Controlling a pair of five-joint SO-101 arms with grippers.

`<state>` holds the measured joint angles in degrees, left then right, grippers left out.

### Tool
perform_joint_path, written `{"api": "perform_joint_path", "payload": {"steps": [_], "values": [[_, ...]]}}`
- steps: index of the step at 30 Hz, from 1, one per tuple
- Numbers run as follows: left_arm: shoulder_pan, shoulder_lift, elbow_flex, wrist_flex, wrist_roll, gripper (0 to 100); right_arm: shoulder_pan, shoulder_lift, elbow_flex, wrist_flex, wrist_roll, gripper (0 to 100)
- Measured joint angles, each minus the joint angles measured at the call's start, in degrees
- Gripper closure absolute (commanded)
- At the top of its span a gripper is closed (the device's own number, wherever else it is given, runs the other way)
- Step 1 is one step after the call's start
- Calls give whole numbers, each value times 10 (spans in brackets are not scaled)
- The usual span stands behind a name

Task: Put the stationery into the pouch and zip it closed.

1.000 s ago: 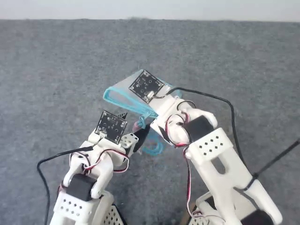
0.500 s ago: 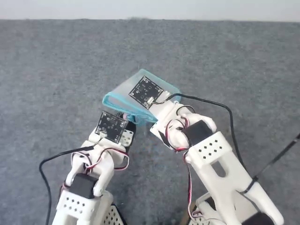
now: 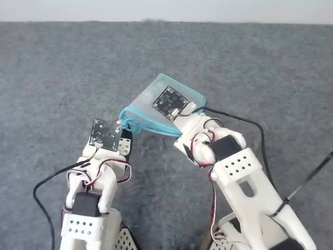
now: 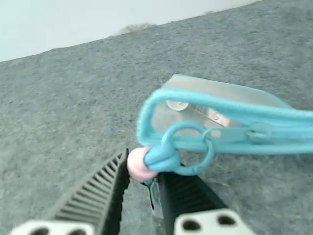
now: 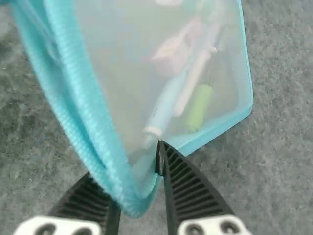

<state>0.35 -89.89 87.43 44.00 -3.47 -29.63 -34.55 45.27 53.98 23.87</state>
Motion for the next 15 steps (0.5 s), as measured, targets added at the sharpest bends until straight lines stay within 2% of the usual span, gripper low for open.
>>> {"api": "perform_joint_path", "payload": {"steps": [6, 15], "values": [[-38, 0, 0, -4, 0, 988, 33, 0, 0, 1, 21, 992], [-42, 0, 0, -11, 0, 988, 96, 0, 0, 1, 37, 992]]}}
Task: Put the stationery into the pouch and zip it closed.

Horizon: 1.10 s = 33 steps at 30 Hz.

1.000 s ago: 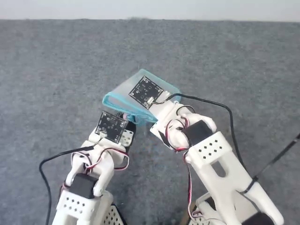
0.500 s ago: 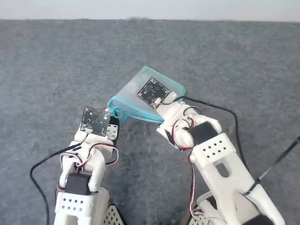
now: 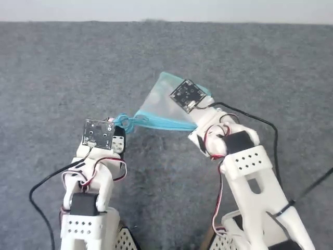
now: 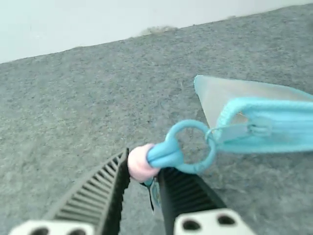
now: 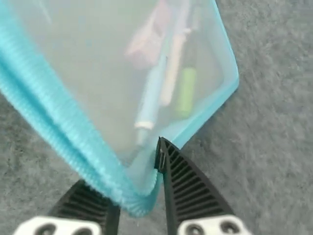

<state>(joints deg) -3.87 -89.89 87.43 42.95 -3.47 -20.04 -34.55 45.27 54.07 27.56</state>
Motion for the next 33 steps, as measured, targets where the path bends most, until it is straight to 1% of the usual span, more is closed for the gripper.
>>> {"api": "perform_joint_path", "payload": {"steps": [4, 13, 22, 23, 27, 33], "values": [[2, 0, 0, -1, 0, 988, 31, 0, -1, 0, 4, 992], [3, 0, 0, -1, 0, 989, 73, 1, -1, 0, 5, 992], [4, 0, 0, -1, 0, 989, 82, 0, 14, 0, 4, 992], [4, 0, 0, -1, 0, 989, 82, 0, 15, 0, 2, 992], [4, 0, 0, -7, 0, 989, 82, 0, 19, 0, -62, 992], [4, 0, 12, -11, 0, 988, 69, 0, 28, 0, -84, 992]]}}
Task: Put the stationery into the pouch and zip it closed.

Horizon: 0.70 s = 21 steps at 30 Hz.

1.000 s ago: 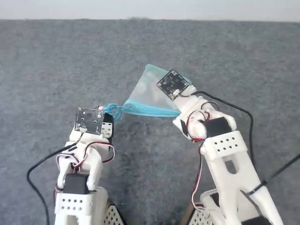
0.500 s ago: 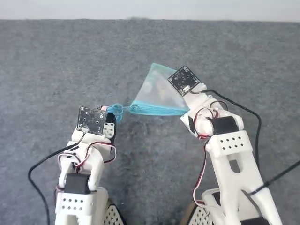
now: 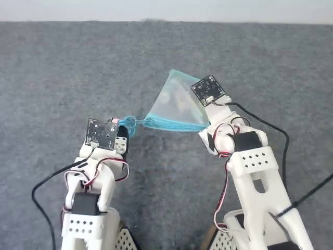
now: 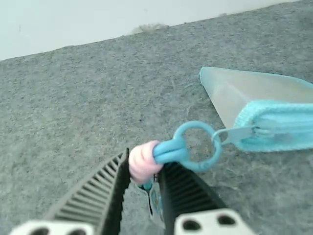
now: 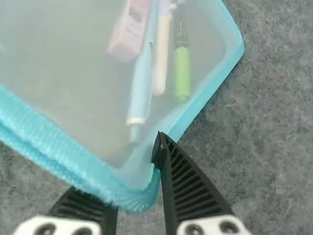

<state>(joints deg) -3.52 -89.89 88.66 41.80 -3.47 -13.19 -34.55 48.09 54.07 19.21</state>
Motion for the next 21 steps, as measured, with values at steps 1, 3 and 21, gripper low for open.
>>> {"api": "perform_joint_path", "payload": {"steps": [1, 3, 21], "values": [[0, 0, 0, 0, 0, 987, 0, 0, 0, 0, -5, 992], [0, 0, 0, 0, 0, 986, 0, 0, 0, 0, -18, 991], [34, 0, 1, 0, 0, 983, 1, 0, 2, 0, -52, 930]]}}
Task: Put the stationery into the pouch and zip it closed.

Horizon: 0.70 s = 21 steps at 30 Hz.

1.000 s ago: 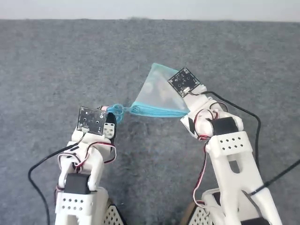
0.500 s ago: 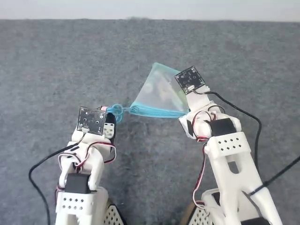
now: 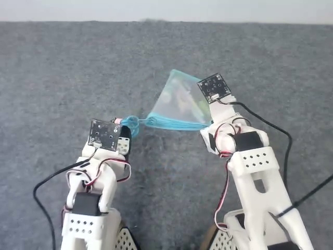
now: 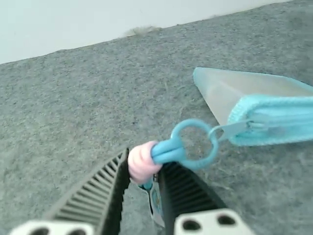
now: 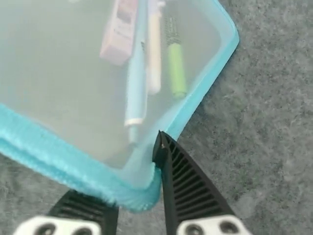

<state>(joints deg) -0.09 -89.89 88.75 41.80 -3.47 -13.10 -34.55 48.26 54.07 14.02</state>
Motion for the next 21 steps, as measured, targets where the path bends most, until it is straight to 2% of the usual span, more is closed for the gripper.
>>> {"api": "perform_joint_path", "payload": {"steps": [2, 4, 6, 8, 21], "values": [[9, 0, 6, 0, 0, 945, 6, 0, 0, 0, 0, 880], [15, 0, 7, 0, 0, 859, 14, 0, 1, 0, -10, 845], [10, 0, 7, 0, 0, 766, 32, 15, 9, 3, -23, 827], [7, 0, 7, 0, 0, 717, 47, 16, 10, 4, -29, 826], [9, 0, 8, -3, 0, 682, 53, 16, 11, 4, -36, 825]]}}
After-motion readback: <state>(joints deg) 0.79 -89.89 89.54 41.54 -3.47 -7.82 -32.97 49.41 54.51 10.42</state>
